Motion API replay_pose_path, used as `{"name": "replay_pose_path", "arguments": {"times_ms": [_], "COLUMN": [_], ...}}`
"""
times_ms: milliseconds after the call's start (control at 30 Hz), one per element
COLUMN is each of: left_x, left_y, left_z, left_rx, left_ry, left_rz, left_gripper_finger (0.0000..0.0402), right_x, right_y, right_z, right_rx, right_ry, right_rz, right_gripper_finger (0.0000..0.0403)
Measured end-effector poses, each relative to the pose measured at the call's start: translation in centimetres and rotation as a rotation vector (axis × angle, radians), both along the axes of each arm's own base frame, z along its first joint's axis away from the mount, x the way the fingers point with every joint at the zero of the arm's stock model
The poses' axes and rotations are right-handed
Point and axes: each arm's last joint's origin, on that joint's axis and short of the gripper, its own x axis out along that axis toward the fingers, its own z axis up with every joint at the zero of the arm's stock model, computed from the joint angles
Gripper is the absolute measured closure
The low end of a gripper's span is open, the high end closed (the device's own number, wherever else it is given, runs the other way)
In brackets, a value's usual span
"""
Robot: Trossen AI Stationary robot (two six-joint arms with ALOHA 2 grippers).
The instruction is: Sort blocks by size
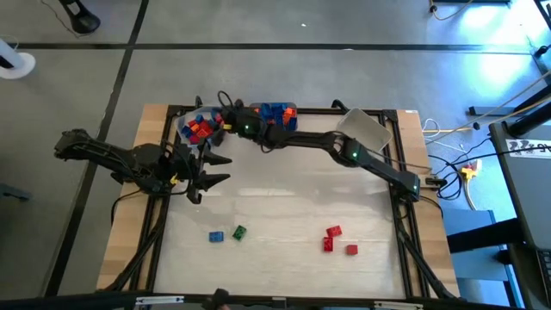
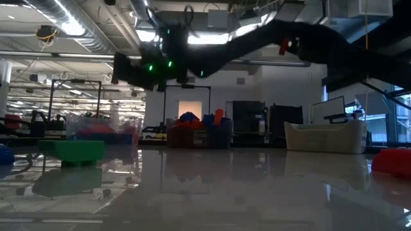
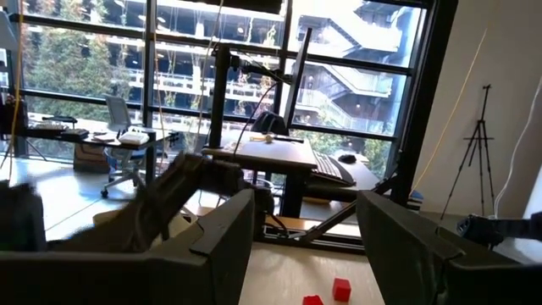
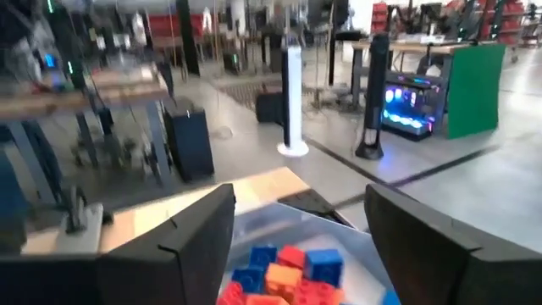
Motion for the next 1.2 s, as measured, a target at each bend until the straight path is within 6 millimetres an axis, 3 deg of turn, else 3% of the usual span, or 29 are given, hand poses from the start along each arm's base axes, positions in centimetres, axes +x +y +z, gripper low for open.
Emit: {"name": "replay_pose_path", "arguments": {"times_ms": [433, 800, 1000, 1200], "left_x": [0.0, 0.3, 2.3, 5.4], "left_y": [0.0, -0.1, -0.5, -1.0], "left_z": [0.0, -0.3, -1.7, -2.3], "left_rx": [-0.015, -0.038, 0.012, 0.033], "left_ry": [0.0, 0.016, 0.101, 0.195], "left_rz": [-0.003, -0.007, -0.001, 0.013], "left_gripper_finger": [0.0205, 0.0205, 0.0205, 0.0205], "right_x": [-3.4, -9.9, -15.6, -20.7], "right_y": [0.6, 2.5, 6.0, 12.0], "right_z": [7.2, 16.1, 20.9, 24.2], "right_rx": [-0.08, -0.138, -0.108, -0.058], "right_ry": [0.332, 0.563, 0.709, 0.801], "right_rz": [-0.015, 0.047, 0.127, 0.236], "right_gripper_finger": [0.0139, 0.0139, 0.0139, 0.0139]}}
